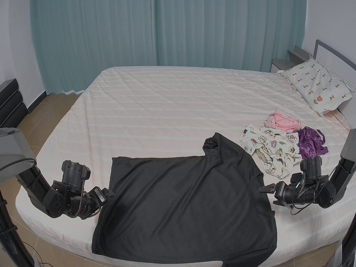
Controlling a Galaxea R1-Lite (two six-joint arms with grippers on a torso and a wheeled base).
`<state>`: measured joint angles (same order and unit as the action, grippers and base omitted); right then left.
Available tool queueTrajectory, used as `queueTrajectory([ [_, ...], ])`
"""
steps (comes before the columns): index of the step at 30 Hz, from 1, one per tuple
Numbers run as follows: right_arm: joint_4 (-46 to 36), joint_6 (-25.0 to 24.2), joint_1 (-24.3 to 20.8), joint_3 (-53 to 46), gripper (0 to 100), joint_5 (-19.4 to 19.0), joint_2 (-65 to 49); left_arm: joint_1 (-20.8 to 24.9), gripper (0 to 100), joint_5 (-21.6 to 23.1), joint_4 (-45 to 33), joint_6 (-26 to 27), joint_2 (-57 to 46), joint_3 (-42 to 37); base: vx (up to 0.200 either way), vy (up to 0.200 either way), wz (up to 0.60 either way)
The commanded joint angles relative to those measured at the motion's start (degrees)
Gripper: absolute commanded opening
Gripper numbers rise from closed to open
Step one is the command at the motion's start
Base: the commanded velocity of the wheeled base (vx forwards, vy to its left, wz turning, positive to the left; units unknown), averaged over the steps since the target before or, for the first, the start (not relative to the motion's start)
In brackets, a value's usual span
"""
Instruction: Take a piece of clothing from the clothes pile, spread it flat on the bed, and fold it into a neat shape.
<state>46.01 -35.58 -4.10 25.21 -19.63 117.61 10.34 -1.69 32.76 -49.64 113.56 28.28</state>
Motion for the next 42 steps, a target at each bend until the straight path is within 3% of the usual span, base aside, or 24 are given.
queueTrajectory([
  [1, -0.04, 0.08, -0.03, -0.25, 100, -0.06, 0.42, -0.14, 100, -0.06, 0.03, -0.19, 0.70, 0.11, 0.000, 0.000, 0.00],
  [10, 0.05, 0.08, -0.47, -0.42, 100, 0.20, 0.77, -0.14, 100, -0.15, 0.38, -0.02, 0.88, -0.25, 0.000, 0.200, 0.00],
  [25, 1.28, -0.10, -1.09, -1.13, 100, 0.29, 0.86, -0.05, 100, -0.59, 0.99, -0.19, 1.05, 3.80, 0.000, 0.000, 0.00],
  [39, 1.28, -0.36, -2.06, -1.83, 100, 0.38, 1.04, -0.14, 100, -2.44, -0.15, 1.65, 24.61, 33.15, 0.000, 0.000, 0.00],
  [42, 1.37, -0.28, -3.11, -1.83, 100, 0.47, 1.74, -0.32, 100, -4.72, -4.10, 2.44, 29.27, 42.91, 0.000, 0.000, 0.00],
])
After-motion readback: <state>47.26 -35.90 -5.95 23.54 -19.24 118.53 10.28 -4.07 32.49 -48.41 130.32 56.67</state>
